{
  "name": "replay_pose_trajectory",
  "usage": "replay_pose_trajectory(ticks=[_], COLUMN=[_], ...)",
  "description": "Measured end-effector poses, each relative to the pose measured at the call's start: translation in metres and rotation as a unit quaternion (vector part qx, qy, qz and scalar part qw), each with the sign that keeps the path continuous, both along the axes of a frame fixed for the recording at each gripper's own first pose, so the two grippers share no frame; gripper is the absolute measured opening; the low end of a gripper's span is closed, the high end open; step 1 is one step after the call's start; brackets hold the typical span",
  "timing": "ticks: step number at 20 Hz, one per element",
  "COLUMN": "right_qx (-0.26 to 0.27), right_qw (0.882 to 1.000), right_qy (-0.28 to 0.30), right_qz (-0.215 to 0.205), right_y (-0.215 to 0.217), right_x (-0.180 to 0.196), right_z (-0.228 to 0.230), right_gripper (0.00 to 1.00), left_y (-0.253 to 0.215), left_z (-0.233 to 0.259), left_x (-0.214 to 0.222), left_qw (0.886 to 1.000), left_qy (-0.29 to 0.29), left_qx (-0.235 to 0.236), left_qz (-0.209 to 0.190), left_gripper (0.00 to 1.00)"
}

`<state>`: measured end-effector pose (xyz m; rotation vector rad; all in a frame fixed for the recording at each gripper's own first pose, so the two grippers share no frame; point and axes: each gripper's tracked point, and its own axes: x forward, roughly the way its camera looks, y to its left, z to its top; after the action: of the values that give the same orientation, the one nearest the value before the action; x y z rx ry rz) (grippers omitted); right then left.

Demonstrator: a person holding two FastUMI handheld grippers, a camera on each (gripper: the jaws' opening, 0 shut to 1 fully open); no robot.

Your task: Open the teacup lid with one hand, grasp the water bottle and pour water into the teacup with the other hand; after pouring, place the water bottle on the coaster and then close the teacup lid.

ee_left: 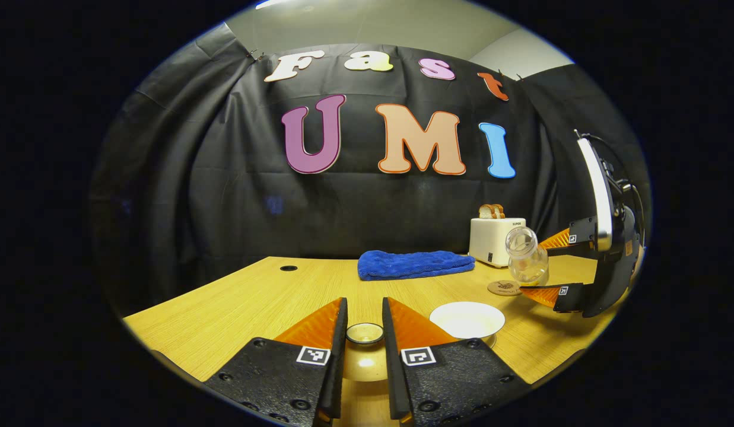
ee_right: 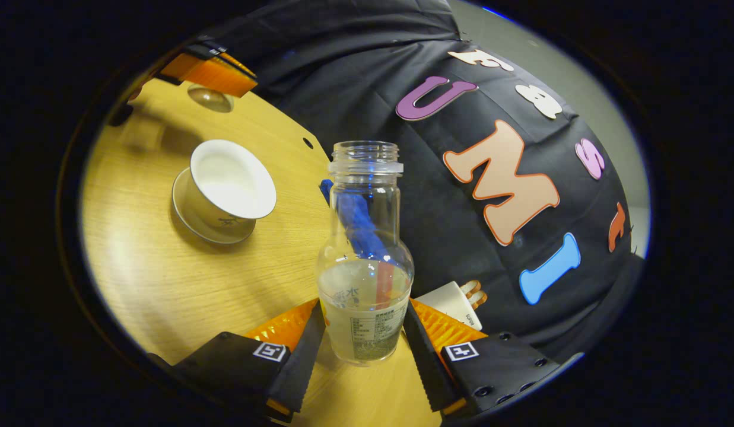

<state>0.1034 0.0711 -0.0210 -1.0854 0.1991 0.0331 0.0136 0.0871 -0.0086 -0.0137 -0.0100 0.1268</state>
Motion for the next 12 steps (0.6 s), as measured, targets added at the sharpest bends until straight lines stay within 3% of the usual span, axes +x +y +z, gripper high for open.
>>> replay_pose_trajectory(ticks=[12], right_qx=[-0.154], right_qw=[0.987], right_qy=[-0.037], right_qz=[0.016], right_y=[0.0045], right_x=[0.0067], right_z=[0.0069], right_gripper=[0.8], left_y=[0.0003], left_z=[0.0003], left_x=[-0.002], left_qw=[1.0], left_qy=[0.0], left_qx=[0.0], left_qz=[0.001], left_gripper=[0.29])
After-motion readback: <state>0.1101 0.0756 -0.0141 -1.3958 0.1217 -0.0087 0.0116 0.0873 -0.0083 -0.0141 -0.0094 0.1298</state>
